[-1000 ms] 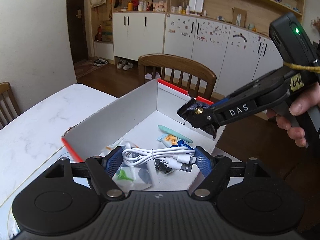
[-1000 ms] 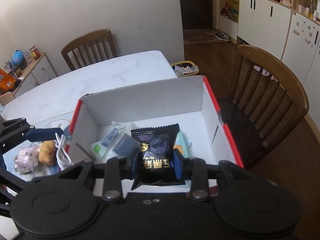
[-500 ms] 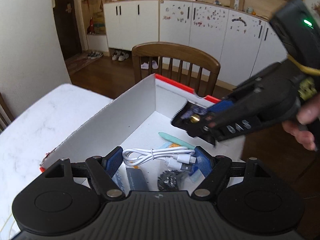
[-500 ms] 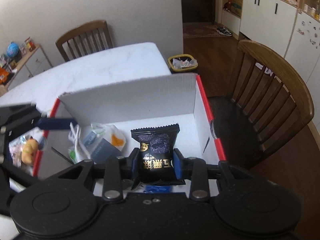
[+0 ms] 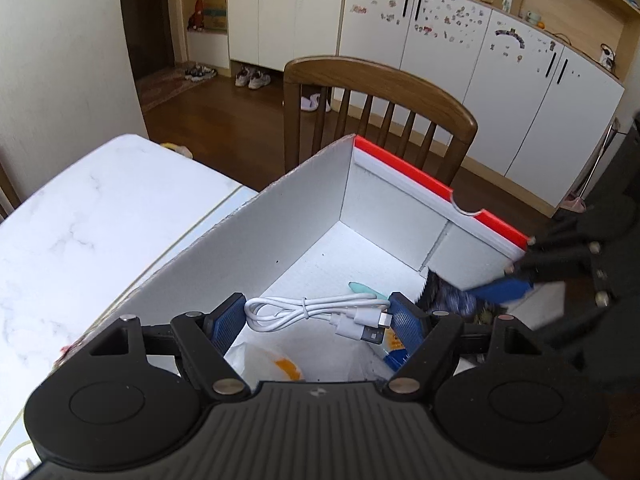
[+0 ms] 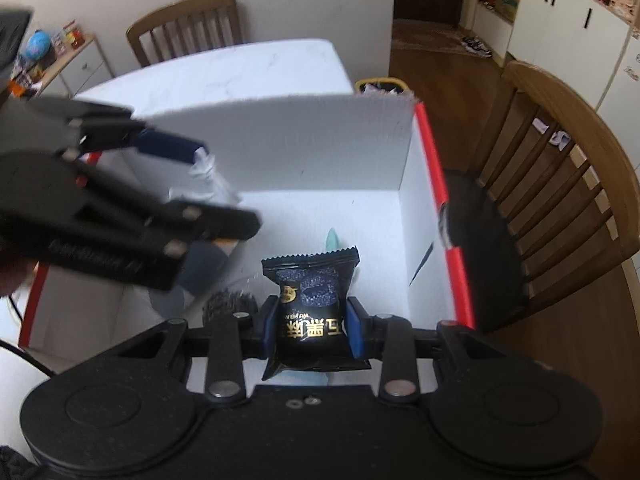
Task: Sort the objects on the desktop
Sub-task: 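Lower the cable and black packet into the box and open both tools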
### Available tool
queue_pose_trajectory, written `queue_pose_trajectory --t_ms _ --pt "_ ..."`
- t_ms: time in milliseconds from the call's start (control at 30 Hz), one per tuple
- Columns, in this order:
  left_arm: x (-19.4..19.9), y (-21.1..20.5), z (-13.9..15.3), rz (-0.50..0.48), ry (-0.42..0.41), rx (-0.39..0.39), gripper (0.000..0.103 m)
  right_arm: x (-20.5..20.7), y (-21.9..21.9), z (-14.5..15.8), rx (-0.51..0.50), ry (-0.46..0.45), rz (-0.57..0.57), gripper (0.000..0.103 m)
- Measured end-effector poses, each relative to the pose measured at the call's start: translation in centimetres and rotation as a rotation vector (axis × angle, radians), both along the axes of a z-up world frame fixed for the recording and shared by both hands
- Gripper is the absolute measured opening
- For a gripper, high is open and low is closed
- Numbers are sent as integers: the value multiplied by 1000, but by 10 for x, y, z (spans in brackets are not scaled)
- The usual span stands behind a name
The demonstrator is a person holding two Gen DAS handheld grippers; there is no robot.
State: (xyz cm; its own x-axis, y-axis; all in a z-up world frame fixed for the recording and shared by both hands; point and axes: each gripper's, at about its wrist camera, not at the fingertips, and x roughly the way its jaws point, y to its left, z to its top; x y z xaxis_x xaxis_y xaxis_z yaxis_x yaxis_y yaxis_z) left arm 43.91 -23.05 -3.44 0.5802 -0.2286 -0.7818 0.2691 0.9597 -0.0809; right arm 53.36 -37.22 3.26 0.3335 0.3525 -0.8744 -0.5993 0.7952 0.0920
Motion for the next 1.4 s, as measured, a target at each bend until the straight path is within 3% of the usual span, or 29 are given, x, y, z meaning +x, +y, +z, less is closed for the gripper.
queue_pose_trajectory --t_ms 733,1133,1300,1400 --pt "52 -24 -48 -36 193 97 77 -6 3 -21 -44 97 57 33" --pt "62 -19 -59 7 282 52 77 -6 5 -26 -48 111 55 37" --pt "61 -19 -55 17 273 56 78 -7 4 -23 -45 106 56 46" --pt "60 -17 -50 23 264 39 81 -9 3 -19 -39 90 52 59"
